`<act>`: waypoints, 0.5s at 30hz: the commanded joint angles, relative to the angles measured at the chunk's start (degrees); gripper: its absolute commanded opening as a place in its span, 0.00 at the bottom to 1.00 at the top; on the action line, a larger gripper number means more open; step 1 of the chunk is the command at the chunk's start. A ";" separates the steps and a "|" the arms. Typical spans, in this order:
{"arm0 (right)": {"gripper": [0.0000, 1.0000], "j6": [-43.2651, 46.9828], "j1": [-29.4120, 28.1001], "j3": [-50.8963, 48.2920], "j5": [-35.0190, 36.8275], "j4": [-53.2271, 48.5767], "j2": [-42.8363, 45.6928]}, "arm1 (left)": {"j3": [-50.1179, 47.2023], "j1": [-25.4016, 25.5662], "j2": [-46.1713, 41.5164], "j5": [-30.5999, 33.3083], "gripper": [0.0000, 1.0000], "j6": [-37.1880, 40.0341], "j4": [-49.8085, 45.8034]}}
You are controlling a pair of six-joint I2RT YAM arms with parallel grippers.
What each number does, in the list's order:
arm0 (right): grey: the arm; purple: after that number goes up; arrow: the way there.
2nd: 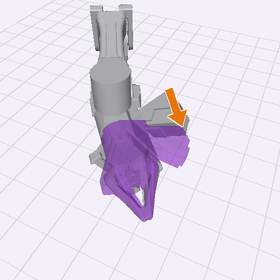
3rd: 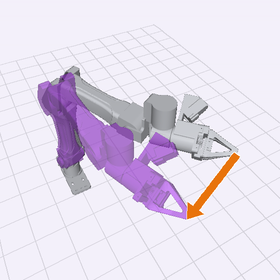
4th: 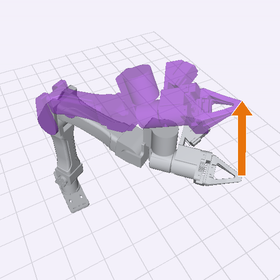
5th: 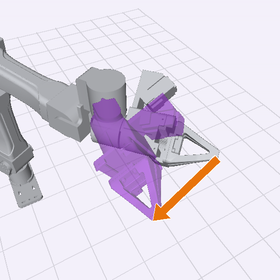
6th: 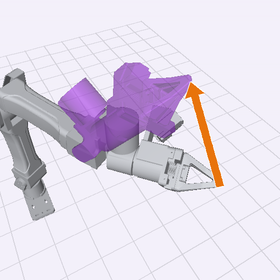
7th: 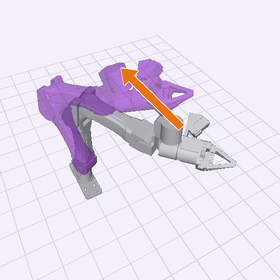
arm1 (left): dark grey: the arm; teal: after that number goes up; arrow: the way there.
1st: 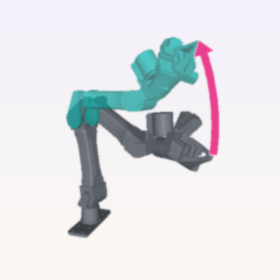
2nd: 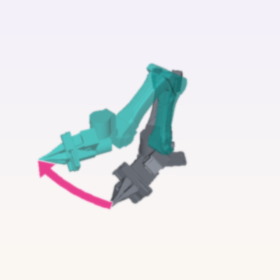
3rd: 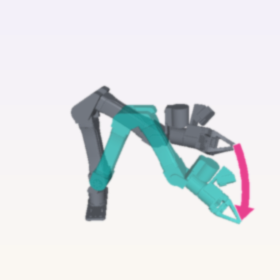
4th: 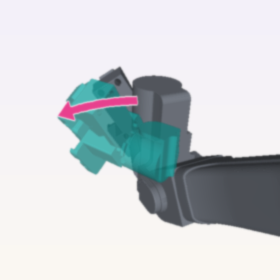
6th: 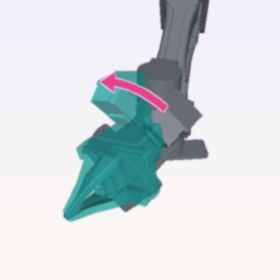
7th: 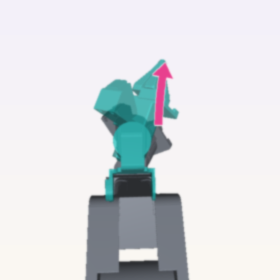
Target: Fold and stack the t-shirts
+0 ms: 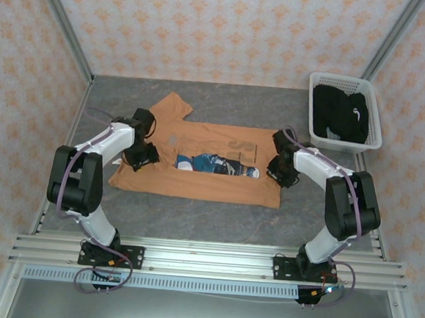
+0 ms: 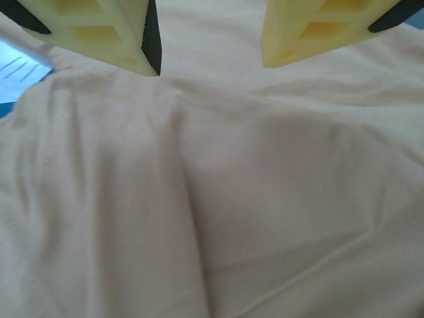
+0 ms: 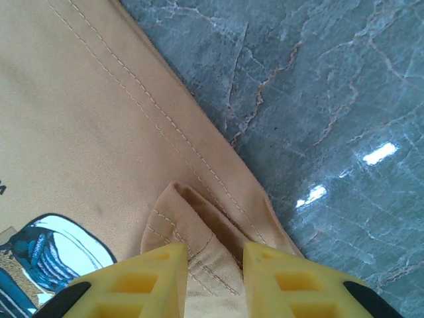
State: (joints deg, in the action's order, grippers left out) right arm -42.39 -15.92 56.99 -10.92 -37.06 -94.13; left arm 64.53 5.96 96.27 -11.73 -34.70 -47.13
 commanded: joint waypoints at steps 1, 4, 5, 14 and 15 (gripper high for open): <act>0.24 0.54 0.28 -0.10 2.36 0.71 -1.36 | -0.95 -0.93 -2.52 1.33 0.45 -0.72 -1.36; 0.20 0.33 0.28 0.15 3.13 1.20 -1.99 | -1.47 -1.36 -2.54 2.14 0.45 -0.47 -1.47; 0.18 0.31 0.29 0.30 3.43 1.31 -2.07 | -1.51 -1.49 -2.49 2.37 0.45 -0.36 -1.44; 0.06 -1.02 0.30 0.51 4.08 1.38 -0.73 | -2.74 -1.78 -3.48 5.08 0.45 -0.38 -1.92; 0.04 -1.03 0.29 0.53 4.30 0.97 -0.24 | -2.82 -1.82 -3.91 6.11 0.45 -0.37 -2.32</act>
State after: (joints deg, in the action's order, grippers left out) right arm -43.03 -15.92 56.99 -9.19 -35.14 -96.03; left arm 62.22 4.71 94.87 -9.63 -34.63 -47.13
